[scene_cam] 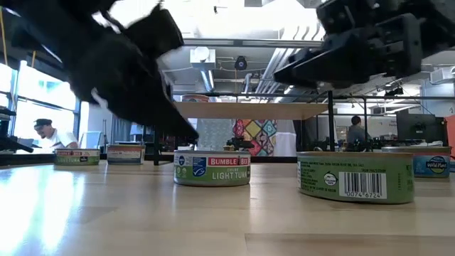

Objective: Stack canned seafood by type on shelf
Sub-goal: Put the green tuna can on the shelf

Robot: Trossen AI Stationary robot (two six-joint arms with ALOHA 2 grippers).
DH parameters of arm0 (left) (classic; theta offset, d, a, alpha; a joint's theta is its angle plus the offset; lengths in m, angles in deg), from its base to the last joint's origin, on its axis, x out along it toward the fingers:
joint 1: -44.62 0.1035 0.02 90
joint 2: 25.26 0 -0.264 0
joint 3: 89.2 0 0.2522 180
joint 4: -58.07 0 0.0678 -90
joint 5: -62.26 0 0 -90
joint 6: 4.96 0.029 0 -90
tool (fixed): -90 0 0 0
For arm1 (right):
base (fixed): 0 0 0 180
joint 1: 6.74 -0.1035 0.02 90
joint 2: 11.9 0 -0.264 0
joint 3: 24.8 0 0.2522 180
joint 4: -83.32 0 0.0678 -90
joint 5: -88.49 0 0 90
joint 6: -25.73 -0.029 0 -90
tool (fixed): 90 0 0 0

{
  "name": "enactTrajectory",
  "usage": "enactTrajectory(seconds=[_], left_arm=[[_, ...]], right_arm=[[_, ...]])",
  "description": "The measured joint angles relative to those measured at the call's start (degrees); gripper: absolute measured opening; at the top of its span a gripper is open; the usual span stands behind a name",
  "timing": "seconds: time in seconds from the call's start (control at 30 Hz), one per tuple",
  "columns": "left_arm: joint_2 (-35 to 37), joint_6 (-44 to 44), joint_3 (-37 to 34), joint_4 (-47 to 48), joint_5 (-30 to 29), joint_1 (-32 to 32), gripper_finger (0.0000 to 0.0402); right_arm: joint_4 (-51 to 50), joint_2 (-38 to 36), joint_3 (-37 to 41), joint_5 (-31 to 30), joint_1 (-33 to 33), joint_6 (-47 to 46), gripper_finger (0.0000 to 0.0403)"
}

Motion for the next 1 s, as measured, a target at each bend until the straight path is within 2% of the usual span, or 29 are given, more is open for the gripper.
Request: enactTrajectory(seconds=[0.17, 0.37, 0.57, 0.73, 0.87, 1.0], left_arm=[[-1.2, 4.1, 0.2, 0.1, -0.1, 3.7, 0.0113], [4.3, 12.5, -0.1, 5.4, 0.0, 7.4, 0.0113], [11.9, 12.3, 0.0, 15.8, -0.4, 8.0, 0.0113], [13.3, 10.0, 0.0, 18.0, -1.9, 6.1, 0.0113], [12.3, 8.0, 0.0, 17.6, -3.6, 4.5, 0.0113], [10.7, 5.8, 0.0, 16.7, -6.0, 3.3, 0.0113]], right_arm=[[-4.1, 6.6, -5.8, 0.2, -0.1, 0.1, 0.0185], [-4.8, 14.1, -11.0, -2.2, 0.2, 2.4, 0.0185], [-8.9, 20.1, -18.1, -3.2, 0.7, 10.5, 0.0196], [-14.0, 23.3, -22.0, -4.1, 0.8, 16.1, 0.02], [-15.2, 24.4, -22.9, -6.4, 0.8, 17.7, 0.0181], [-15.7, 25.0, -22.8, -8.9, 0.8, 16.8, 0.0132]])
